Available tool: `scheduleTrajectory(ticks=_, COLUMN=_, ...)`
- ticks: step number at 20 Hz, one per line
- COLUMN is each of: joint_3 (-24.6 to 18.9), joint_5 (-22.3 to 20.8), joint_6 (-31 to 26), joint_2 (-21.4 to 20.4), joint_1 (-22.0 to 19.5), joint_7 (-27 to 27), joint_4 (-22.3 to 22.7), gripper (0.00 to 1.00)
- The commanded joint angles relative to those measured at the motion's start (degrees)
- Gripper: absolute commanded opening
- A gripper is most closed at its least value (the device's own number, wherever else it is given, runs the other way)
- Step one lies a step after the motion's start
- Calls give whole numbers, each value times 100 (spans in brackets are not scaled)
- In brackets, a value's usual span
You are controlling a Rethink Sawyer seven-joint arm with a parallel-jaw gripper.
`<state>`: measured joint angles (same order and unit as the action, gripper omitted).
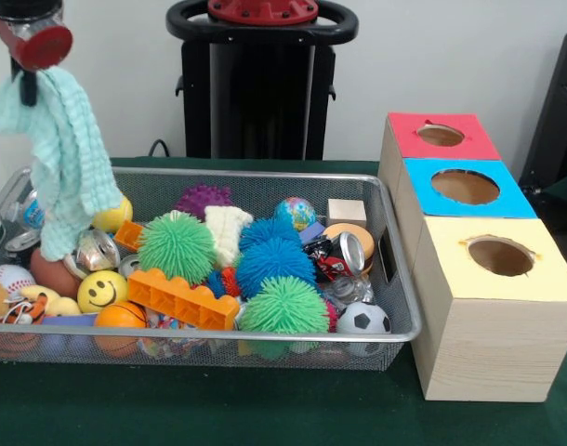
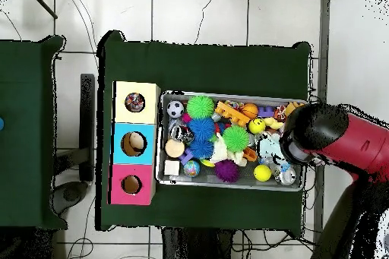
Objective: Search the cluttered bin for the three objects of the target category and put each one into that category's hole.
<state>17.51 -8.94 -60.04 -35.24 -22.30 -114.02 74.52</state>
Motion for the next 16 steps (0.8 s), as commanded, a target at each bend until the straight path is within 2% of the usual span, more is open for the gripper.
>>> scheduleTrajectory(ticks=1, joint_3=-843, joint_5=191, joint_6=620, joint_2=122, joint_1=-118, joint_7=128, joint_4=932, gripper=0)
scheduleTrajectory(ticks=4, joint_3=-911, joint_5=132, joint_6=857, joint_2=102, joint_1=-155, joint_7=178, joint_4=1009, gripper=0)
scheduleTrajectory(ticks=5, joint_3=-954, joint_5=112, joint_6=912, joint_2=90, joint_1=-198, joint_7=210, joint_4=1045, gripper=100)
scheduleTrajectory(ticks=16, joint_3=-1015, joint_5=-14, joint_6=1249, joint_2=-26, joint_1=-224, joint_7=89, joint_4=1253, gripper=100)
